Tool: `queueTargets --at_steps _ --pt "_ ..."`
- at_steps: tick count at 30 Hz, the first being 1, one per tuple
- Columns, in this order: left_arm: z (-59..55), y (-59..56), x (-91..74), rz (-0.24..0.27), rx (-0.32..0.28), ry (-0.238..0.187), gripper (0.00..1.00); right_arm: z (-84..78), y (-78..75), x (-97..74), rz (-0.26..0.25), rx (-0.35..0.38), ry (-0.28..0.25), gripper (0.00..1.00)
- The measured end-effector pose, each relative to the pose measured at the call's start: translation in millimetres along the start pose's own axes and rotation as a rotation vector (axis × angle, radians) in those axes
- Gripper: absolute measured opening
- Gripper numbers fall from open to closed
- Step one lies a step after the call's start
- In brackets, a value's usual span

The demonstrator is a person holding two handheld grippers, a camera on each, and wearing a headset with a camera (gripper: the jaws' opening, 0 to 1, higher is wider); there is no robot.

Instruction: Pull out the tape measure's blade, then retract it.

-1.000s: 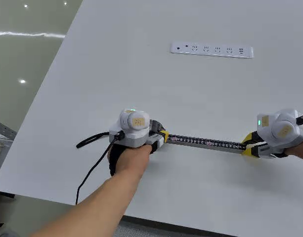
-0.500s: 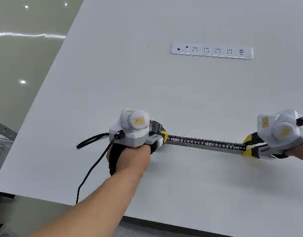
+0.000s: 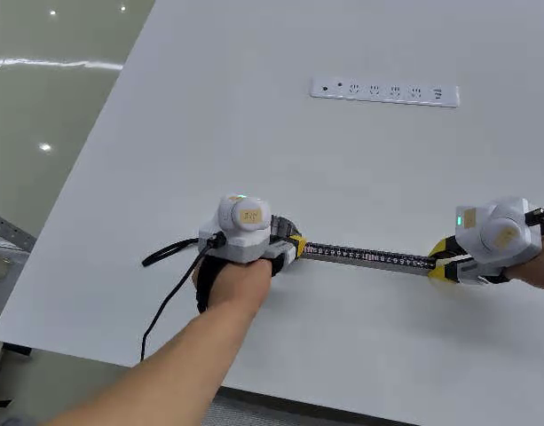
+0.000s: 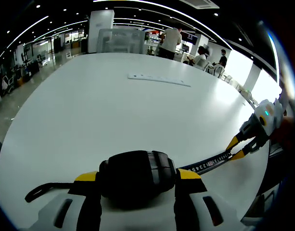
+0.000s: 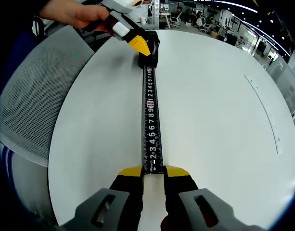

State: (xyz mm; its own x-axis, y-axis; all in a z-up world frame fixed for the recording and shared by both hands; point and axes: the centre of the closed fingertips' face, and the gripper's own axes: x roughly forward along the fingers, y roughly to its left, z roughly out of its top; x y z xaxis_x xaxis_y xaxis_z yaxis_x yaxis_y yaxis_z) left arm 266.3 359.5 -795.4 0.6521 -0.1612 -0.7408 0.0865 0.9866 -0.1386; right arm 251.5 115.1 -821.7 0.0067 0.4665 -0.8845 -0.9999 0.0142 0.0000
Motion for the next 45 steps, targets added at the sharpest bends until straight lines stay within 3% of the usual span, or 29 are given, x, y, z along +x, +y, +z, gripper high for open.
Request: queueTargets --at_steps 45 --pt "-0.3 0.6 0.3 -0.02 -0.004 0.006 0.57 46.4 -5.9 26.0 0.022 -0.029 -0.048 0.12"
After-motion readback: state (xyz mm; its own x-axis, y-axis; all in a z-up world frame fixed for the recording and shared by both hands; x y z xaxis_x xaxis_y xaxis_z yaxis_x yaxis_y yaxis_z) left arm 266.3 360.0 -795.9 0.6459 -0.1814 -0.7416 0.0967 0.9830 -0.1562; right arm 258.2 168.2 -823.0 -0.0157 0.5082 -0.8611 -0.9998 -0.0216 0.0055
